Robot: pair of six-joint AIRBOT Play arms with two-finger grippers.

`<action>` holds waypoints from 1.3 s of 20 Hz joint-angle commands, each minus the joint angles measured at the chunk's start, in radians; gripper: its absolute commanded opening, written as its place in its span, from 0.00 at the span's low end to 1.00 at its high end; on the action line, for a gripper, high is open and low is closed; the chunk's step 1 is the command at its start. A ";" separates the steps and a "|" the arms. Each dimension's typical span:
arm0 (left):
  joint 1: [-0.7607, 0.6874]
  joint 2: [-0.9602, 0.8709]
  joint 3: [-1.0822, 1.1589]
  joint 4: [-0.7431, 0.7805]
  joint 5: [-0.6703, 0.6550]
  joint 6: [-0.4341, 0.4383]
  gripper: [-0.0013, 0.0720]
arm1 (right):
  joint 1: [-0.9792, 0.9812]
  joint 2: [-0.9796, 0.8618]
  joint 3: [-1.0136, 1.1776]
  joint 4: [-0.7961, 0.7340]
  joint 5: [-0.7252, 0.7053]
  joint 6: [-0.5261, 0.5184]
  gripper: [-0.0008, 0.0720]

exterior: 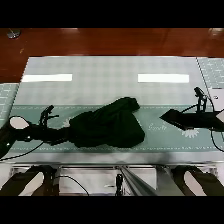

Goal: Fold the shirts.

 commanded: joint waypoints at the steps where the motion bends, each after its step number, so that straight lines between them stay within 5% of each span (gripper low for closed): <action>1: -0.020 -0.077 -0.013 -0.104 0.060 0.095 0.97 | 0.058 0.005 -0.021 0.021 -0.016 0.001 0.86; 2: -0.040 -0.097 -0.013 -0.150 0.060 0.138 0.95 | 0.082 0.005 -0.026 0.014 -0.003 0.007 0.86; 3: -0.066 -0.113 -0.013 -0.183 0.060 0.174 0.69 | 0.109 0.005 -0.039 0.010 0.003 0.008 0.86; 4: -0.094 -0.130 -0.013 -0.206 0.060 0.206 0.19 | 0.139 0.005 -0.060 0.010 0.002 0.010 0.86; 5: -0.115 -0.141 -0.011 -0.223 0.059 0.229 0.05 | 0.174 0.003 -0.086 0.010 0.002 0.021 0.86; 15: -0.119 -0.141 0.099 -0.241 0.016 0.242 0.05 | 0.498 -0.076 -0.158 0.032 -0.085 0.177 0.86; 21: -0.120 -0.141 0.105 -0.263 0.014 0.242 0.05 | 0.511 -0.212 -0.158 0.202 -0.213 0.068 0.68; 24: -0.120 -0.141 0.106 -0.263 0.018 0.242 0.05 | 0.511 -0.259 -0.158 0.265 -0.243 0.027 0.67; 26: -0.120 -0.141 0.109 -0.263 0.018 0.242 0.05 | 0.511 -0.286 -0.158 0.318 -0.254 -0.021 0.46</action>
